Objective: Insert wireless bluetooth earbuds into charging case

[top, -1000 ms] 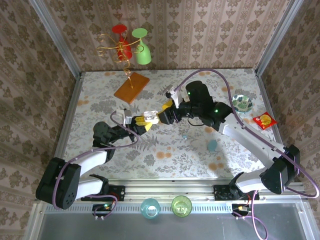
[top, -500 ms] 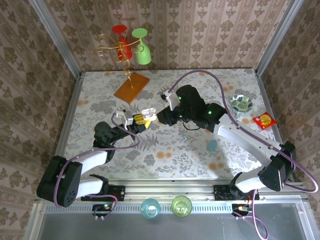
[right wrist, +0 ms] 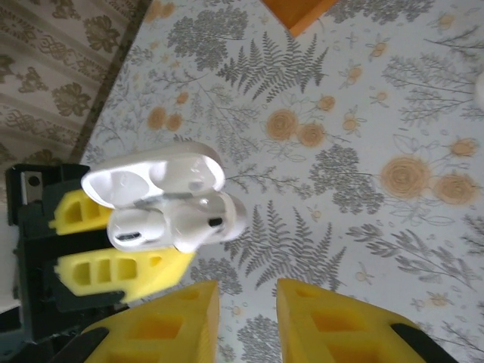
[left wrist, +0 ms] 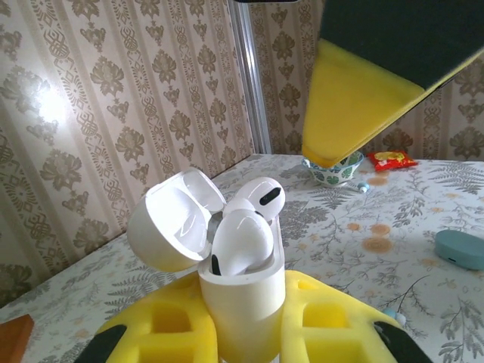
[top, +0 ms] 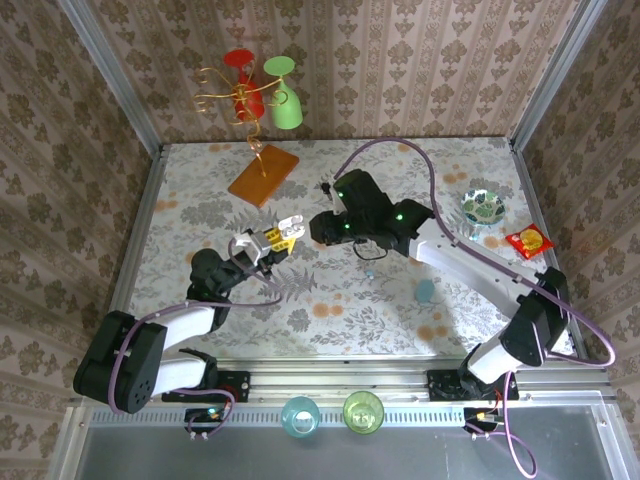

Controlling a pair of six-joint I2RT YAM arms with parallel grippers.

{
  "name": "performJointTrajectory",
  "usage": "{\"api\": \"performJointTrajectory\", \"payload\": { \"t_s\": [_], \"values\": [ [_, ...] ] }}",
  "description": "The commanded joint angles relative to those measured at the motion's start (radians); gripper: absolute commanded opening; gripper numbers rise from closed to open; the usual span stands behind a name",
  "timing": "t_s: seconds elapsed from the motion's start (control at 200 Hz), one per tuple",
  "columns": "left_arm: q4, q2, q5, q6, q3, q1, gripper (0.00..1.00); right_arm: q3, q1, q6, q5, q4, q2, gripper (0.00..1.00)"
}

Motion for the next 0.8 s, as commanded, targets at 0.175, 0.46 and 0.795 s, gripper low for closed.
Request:
{"api": "performJointTrajectory", "payload": {
  "t_s": [0.175,0.46,0.795],
  "values": [
    [0.027,0.006,-0.046,0.093,-0.027,0.006,0.0,0.07,0.008,0.086,-0.097,0.047,0.065,0.36],
    [0.027,-0.004,-0.057,0.112,-0.033,0.003,0.0,0.114,0.006,0.102,-0.12,0.028,0.123,0.35],
    [0.01,-0.016,-0.052,0.138,-0.043,-0.004,0.0,0.136,-0.001,0.116,-0.13,0.028,0.171,0.3]
  ]
}}
